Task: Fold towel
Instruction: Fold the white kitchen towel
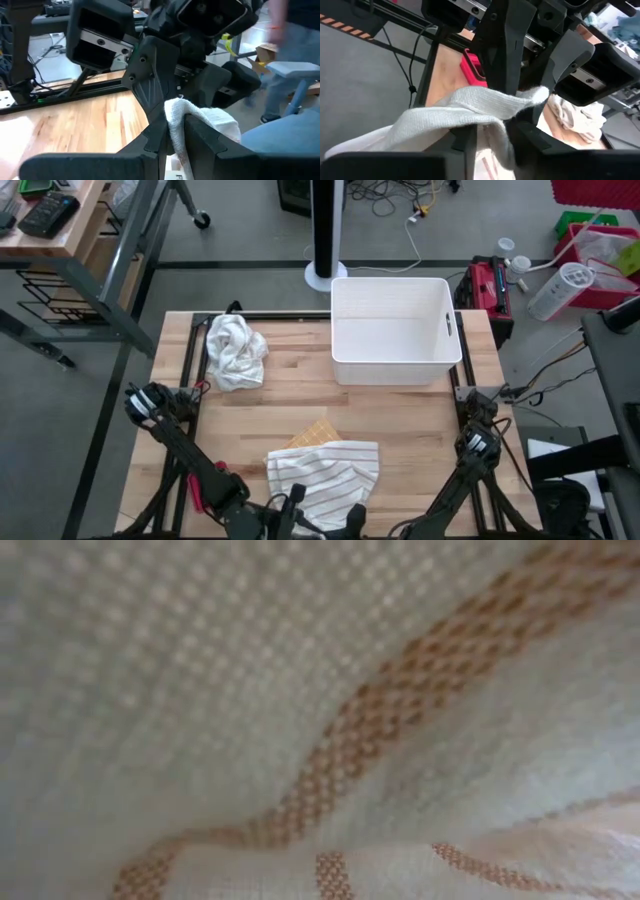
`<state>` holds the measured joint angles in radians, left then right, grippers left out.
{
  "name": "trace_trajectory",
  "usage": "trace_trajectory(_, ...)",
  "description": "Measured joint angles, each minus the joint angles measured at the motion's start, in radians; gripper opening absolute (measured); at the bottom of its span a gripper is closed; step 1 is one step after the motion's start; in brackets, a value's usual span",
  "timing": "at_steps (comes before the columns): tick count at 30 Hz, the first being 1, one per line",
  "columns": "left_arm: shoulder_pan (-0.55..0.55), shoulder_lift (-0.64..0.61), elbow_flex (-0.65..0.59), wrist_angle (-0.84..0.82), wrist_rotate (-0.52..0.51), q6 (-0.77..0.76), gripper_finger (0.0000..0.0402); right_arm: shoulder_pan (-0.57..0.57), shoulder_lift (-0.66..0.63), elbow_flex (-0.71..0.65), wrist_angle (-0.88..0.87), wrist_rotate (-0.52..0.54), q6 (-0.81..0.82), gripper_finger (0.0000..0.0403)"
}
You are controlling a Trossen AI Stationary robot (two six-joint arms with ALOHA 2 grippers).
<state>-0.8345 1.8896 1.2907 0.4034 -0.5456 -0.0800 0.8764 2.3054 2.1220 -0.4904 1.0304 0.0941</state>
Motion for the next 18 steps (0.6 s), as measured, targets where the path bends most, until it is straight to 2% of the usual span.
trace_trajectory(9, 0.002, -0.002, 0.000, -0.001, -0.015, -0.001, 0.0053, 0.001, 0.000, 0.000, 0.001, 0.049, 0.007, 0.0162)
trace_trajectory(13, 0.002, -0.002, -0.002, -0.001, -0.036, -0.005, 0.0053, 0.002, 0.000, -0.001, 0.000, 0.063, 0.009, 0.0174)
trace_trajectory(18, 0.002, -0.002, -0.002, -0.004, -0.038, -0.008, 0.0053, 0.002, 0.000, -0.001, 0.001, 0.084, 0.010, 0.0172)
